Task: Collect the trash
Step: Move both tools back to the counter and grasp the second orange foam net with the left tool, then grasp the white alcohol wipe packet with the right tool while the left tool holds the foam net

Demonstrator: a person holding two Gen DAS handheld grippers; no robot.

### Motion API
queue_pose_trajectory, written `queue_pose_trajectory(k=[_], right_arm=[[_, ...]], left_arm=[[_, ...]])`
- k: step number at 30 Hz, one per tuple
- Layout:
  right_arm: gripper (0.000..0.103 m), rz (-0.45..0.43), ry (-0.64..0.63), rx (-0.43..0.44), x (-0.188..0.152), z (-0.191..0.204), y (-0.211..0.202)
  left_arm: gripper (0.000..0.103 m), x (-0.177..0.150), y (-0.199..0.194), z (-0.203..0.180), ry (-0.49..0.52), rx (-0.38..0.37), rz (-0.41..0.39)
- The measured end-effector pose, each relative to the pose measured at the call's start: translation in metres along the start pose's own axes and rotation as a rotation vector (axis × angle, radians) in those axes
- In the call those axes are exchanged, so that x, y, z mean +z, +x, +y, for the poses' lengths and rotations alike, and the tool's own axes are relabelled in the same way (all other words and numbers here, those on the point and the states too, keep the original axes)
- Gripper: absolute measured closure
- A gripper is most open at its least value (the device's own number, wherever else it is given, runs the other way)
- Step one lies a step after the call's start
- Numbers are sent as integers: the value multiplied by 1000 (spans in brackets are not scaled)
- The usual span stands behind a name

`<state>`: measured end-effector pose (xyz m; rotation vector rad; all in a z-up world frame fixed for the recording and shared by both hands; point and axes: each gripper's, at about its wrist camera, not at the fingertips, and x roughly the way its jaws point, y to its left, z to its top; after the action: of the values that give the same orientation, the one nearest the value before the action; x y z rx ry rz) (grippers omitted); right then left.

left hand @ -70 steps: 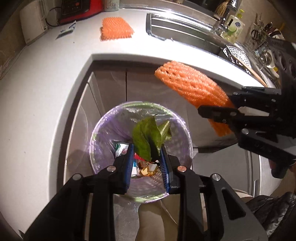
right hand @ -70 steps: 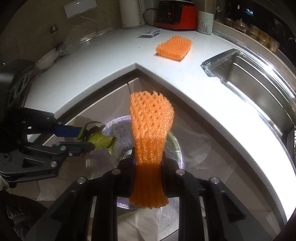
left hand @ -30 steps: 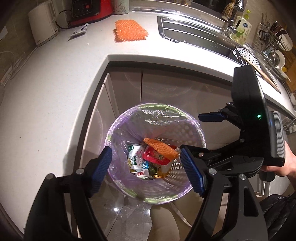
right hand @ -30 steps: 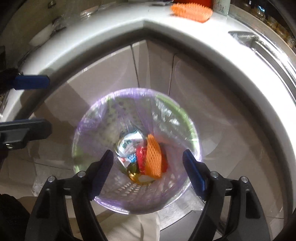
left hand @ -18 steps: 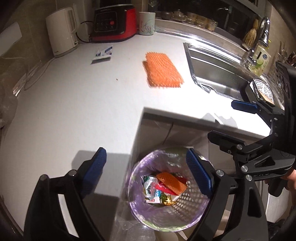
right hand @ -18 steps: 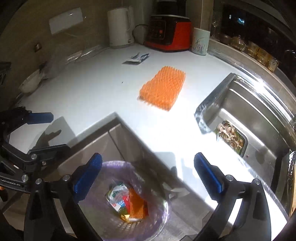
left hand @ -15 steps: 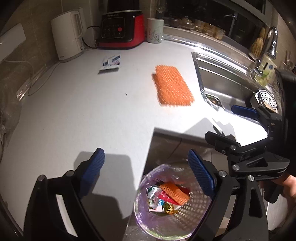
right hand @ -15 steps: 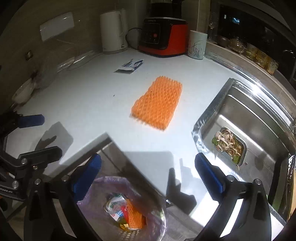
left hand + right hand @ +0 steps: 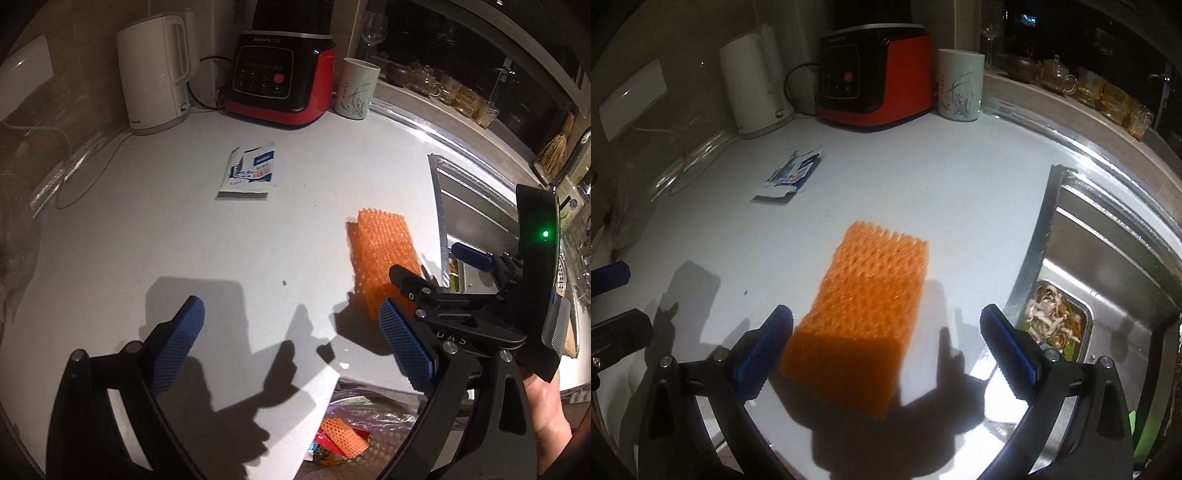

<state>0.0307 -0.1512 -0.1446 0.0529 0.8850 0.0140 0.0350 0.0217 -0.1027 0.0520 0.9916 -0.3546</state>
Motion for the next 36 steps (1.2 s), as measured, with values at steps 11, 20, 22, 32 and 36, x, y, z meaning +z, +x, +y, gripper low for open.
queue_pose_trajectory(k=[11, 20, 22, 32, 36], right_arm=[[3, -40, -15, -115, 50, -83, 15], [3, -44, -35, -66, 69, -92, 34], [3, -43, -44, -49, 71, -90, 37], [3, -44, -104, 44, 87, -63, 49], [3, -50, -137, 79, 96, -44, 55]], left_arm=[[12, 21, 73, -84, 85, -89, 104], [64, 23, 112, -105, 66, -85, 187], [80, 23, 113, -107, 84, -75, 180], [93, 31, 89, -81, 23, -70, 139], [93, 31, 73, -68, -2, -50, 113]])
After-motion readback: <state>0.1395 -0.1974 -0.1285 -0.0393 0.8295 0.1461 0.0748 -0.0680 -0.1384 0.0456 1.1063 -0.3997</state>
